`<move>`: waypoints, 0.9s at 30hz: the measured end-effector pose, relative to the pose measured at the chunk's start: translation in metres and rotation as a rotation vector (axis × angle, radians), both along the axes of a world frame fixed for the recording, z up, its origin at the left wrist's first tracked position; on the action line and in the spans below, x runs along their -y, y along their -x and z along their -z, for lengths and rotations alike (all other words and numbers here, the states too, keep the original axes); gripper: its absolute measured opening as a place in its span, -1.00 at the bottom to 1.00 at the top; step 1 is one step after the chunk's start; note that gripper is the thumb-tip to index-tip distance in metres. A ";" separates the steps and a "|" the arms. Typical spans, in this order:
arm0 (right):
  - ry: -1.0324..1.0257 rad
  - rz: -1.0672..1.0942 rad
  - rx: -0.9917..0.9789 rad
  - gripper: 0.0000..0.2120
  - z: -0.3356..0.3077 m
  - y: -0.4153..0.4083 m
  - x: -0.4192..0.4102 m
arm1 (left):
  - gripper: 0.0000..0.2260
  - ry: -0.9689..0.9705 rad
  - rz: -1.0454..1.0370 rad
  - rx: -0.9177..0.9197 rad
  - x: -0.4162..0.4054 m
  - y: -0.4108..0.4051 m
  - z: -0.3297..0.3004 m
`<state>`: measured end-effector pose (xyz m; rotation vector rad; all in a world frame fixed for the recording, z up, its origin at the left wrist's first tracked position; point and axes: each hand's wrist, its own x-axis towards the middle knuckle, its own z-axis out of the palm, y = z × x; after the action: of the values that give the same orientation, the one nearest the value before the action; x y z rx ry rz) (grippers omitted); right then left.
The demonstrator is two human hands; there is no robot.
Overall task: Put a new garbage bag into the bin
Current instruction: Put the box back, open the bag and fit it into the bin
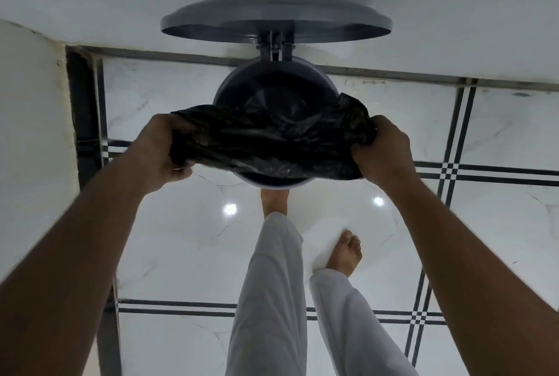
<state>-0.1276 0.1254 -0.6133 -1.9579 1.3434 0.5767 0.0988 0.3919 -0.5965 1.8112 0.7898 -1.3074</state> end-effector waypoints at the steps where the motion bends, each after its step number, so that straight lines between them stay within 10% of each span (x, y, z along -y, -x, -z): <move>1: 0.058 -0.031 -0.007 -0.89 0.000 0.001 0.000 | -0.85 0.155 -0.017 -0.053 -0.001 0.001 -0.002; 7: -0.223 0.222 0.273 -0.66 -0.011 -0.021 -0.013 | -0.57 0.163 0.248 0.050 0.016 0.018 -0.002; 12: -0.160 0.471 0.486 -0.57 -0.005 -0.033 -0.017 | -0.57 0.014 -0.067 0.241 0.024 0.013 0.018; 18: -0.107 0.344 0.221 -0.65 0.038 0.011 -0.018 | -0.40 -0.125 -0.166 0.183 -0.015 0.016 0.063; 27: -0.153 0.094 -0.125 -0.78 0.076 0.061 -0.032 | -0.44 -0.228 0.230 0.019 -0.054 0.075 0.087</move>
<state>-0.1885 0.1572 -0.6896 -1.7513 1.4159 0.7439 0.0237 0.4461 -0.6840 2.1449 0.7627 -1.3876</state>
